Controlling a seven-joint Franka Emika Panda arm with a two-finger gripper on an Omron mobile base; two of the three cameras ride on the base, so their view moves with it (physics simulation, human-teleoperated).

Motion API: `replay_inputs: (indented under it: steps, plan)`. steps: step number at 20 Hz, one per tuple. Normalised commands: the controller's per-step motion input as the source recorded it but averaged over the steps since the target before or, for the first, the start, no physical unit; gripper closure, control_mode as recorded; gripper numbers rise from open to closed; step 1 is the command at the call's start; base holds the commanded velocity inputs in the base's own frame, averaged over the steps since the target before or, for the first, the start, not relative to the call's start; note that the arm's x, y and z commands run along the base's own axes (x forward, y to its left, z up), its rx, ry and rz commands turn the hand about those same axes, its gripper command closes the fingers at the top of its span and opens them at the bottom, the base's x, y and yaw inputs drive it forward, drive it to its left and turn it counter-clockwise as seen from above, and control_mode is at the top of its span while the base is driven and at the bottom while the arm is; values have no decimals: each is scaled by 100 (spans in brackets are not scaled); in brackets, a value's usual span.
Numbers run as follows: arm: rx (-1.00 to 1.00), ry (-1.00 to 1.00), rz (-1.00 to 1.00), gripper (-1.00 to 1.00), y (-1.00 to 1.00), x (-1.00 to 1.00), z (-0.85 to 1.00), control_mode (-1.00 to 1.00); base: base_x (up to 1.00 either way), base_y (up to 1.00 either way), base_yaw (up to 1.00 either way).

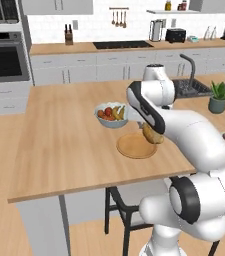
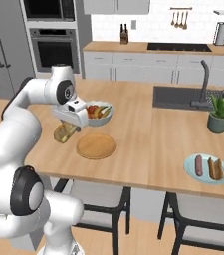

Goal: Place one bun and one sausage from the bowl on each plate.

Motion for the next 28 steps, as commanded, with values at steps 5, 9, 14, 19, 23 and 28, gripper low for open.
replay_inputs:
  steps: [5, 9, 14, 19, 23, 28]
  plan:
    - [0, 0, 0, 100, -4, 30, 0, -100, 32, -1, 0]
    - [3, 1, 0, 100, -46, 90, -8, -100, 0, 0, 0]
    - [1, 1, 0, 100, -42, 100, -37, -100, 0, 0, 0]
    - [0, 0, 0, 100, -28, 66, -75, -100, 0, 0, 0]
    - [0, 0, 0, 100, -8, 54, -78, -100, 0, 0, 0]
    - [0, 5, 0, 100, -7, 36, -63, -100, 0, 0, 0]
